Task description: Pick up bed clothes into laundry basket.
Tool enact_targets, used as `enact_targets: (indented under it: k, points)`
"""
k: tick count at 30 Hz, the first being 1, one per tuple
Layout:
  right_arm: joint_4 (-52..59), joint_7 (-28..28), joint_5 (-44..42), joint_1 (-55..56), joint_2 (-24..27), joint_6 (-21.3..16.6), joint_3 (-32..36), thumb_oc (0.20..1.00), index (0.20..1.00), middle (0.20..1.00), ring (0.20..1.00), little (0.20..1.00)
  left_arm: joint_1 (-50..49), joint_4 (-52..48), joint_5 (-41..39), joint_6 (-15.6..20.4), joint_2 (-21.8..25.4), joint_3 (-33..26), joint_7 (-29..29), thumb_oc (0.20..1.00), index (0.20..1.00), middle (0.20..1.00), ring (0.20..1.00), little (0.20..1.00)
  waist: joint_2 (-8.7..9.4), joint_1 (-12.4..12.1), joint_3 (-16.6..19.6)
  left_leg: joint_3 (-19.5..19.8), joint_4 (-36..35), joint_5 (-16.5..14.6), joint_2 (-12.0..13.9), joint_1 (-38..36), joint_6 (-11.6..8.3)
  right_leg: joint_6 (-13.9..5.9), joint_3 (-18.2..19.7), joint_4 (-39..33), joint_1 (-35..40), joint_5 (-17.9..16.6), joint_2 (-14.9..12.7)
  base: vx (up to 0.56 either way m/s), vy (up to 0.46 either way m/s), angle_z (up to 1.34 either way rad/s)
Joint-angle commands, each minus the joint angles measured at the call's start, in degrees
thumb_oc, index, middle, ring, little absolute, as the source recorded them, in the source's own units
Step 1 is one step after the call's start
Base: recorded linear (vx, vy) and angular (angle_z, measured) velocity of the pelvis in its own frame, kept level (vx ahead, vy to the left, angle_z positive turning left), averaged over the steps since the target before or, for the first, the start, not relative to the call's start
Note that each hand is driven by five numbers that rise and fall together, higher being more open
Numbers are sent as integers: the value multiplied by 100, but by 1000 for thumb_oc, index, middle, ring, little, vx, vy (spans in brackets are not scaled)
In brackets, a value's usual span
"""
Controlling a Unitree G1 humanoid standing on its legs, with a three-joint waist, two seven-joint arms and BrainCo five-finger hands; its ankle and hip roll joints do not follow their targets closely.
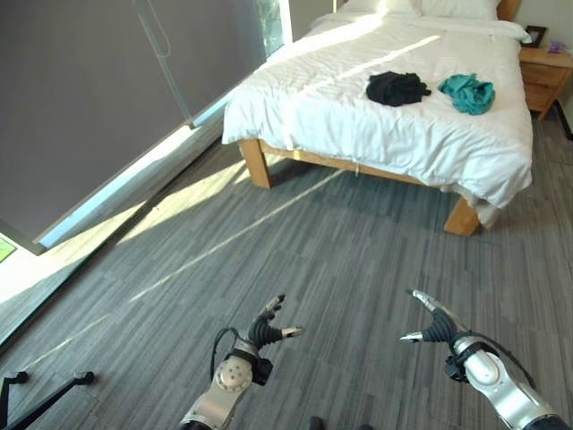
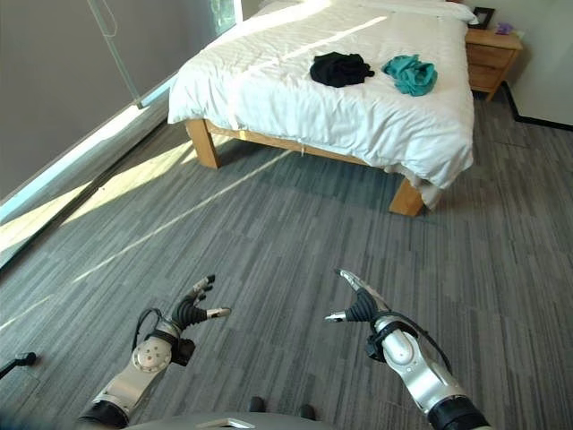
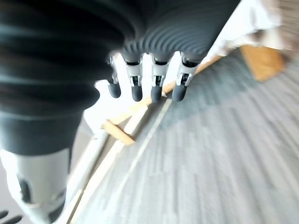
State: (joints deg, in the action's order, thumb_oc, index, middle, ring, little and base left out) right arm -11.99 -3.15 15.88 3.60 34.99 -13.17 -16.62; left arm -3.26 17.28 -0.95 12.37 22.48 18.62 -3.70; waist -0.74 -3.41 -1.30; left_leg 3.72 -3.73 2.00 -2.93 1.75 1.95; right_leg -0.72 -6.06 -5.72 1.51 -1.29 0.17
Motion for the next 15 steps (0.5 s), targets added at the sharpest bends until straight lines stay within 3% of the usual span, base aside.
enact_targets:
  k: [1,10,15]
  points:
    - [758,44,-80,74,86,-428,297,1000,1000,1000,1000,1000,201,-428,105,501,261,-144,64,1000,1000,1000,1000,1000,311,-145,63,531,-127,346,132,30,-411,-503,138,120,-204,-489,-402,34,-49,29]
    - [1478,370,-475,325,93,-514,308,1000,1000,1000,1000,1000,62,-930,-253,580,316,-69,242,1000,1000,1000,1000,1000,313,-62,-126,492,-95,297,252,-86,-359,-381,301,335,-283,-361,-209,34,-71,0]
    - [1511,202,-866,542,-111,-433,602,1000,1000,1000,1000,1000,232,-1253,-457,558,317,-68,136,1000,1000,1000,1000,1000,300,54,-118,578,-127,319,315,-33,-443,-376,132,356,-305,-310,-174,29,-27,-4]
